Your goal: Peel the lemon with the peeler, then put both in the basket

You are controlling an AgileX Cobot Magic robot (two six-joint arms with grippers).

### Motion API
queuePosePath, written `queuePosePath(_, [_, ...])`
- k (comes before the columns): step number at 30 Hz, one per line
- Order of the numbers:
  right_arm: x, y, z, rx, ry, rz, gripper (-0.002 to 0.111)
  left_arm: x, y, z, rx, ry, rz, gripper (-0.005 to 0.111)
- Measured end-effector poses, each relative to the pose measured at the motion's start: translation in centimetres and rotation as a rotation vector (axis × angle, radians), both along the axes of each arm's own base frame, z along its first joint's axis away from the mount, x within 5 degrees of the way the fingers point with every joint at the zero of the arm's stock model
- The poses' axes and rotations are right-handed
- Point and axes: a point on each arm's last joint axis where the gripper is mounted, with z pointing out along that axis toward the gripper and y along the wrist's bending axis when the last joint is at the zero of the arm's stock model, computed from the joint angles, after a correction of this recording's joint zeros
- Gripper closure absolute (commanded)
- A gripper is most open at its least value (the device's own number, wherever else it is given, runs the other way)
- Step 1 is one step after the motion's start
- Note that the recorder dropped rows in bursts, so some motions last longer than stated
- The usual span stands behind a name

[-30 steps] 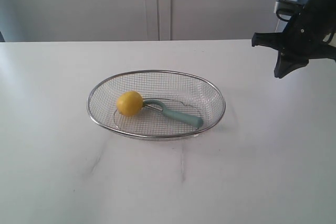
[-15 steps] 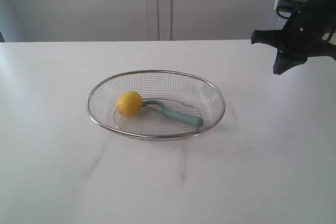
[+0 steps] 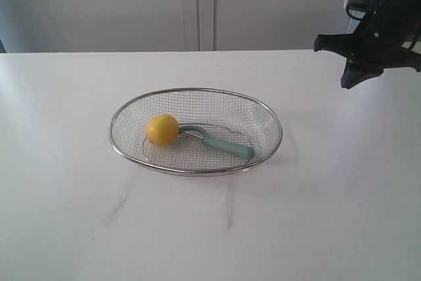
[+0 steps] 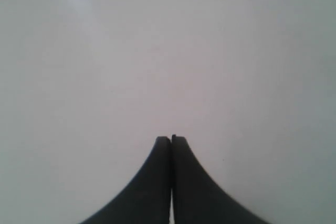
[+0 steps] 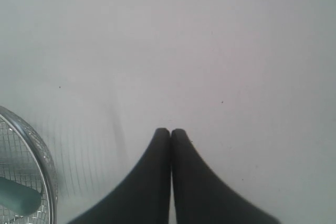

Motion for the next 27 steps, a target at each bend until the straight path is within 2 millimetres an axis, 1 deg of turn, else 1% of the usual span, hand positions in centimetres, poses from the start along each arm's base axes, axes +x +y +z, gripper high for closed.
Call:
queuePosePath(6, [0.08,0.0,0.03,0.0,-0.01,-0.001,0.108,0.14,0.01,0.01,0.001,-0.026,0.001,0.107])
queuePosePath(27, [0.11,0.0,0.04,0.0,-0.012,-0.002,0.108,0.15,0.01,0.03,0.002,-0.028,0.001,0.107])
